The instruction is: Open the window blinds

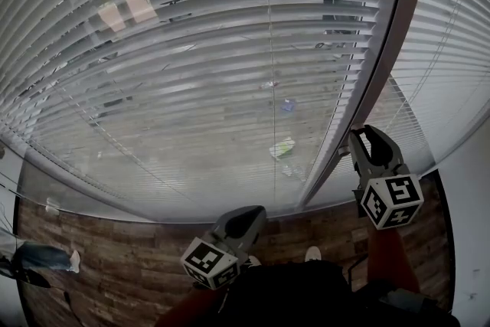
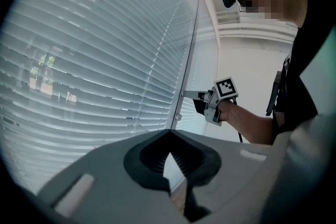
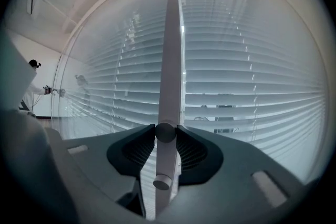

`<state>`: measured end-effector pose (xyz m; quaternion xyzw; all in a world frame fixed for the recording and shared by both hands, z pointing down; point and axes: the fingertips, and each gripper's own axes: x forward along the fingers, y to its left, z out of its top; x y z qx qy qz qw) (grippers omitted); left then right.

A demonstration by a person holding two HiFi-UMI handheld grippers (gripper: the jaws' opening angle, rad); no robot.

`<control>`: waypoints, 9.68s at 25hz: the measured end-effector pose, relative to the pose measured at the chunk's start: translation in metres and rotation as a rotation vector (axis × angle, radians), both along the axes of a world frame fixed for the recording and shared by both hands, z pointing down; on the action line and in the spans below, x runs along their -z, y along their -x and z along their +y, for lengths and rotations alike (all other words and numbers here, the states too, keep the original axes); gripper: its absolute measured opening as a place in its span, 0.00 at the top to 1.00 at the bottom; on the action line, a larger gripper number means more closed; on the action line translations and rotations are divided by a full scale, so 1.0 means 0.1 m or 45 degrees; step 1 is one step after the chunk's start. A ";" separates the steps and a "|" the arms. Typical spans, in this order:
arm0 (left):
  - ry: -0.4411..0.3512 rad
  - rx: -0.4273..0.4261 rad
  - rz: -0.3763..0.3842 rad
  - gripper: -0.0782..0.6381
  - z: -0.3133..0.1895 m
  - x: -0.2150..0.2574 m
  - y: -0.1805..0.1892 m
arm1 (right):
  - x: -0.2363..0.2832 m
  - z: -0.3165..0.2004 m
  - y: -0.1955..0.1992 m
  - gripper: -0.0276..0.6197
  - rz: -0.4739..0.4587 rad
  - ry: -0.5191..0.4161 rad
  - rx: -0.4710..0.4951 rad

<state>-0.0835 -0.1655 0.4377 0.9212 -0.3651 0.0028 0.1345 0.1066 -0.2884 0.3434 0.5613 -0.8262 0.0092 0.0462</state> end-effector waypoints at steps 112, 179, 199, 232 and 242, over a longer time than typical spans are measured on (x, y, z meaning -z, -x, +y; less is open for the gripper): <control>0.012 0.001 0.011 0.89 0.01 -0.04 -0.02 | 0.09 0.08 0.08 0.67 0.505 -0.220 -0.106; 0.020 -0.009 0.010 0.89 -0.01 -0.02 -0.04 | 0.08 0.03 0.02 0.64 0.339 -0.145 -0.045; 0.016 -0.012 0.013 0.89 -0.05 -0.08 -0.02 | -0.02 -0.01 -0.01 0.72 -0.229 0.017 0.024; 0.017 0.003 0.002 0.89 -0.05 0.02 -0.06 | -0.02 0.02 0.09 0.73 0.958 -0.236 -0.068; 0.018 -0.003 0.019 0.89 -0.03 -0.02 -0.04 | -0.06 0.00 0.08 0.73 1.091 -0.286 -0.111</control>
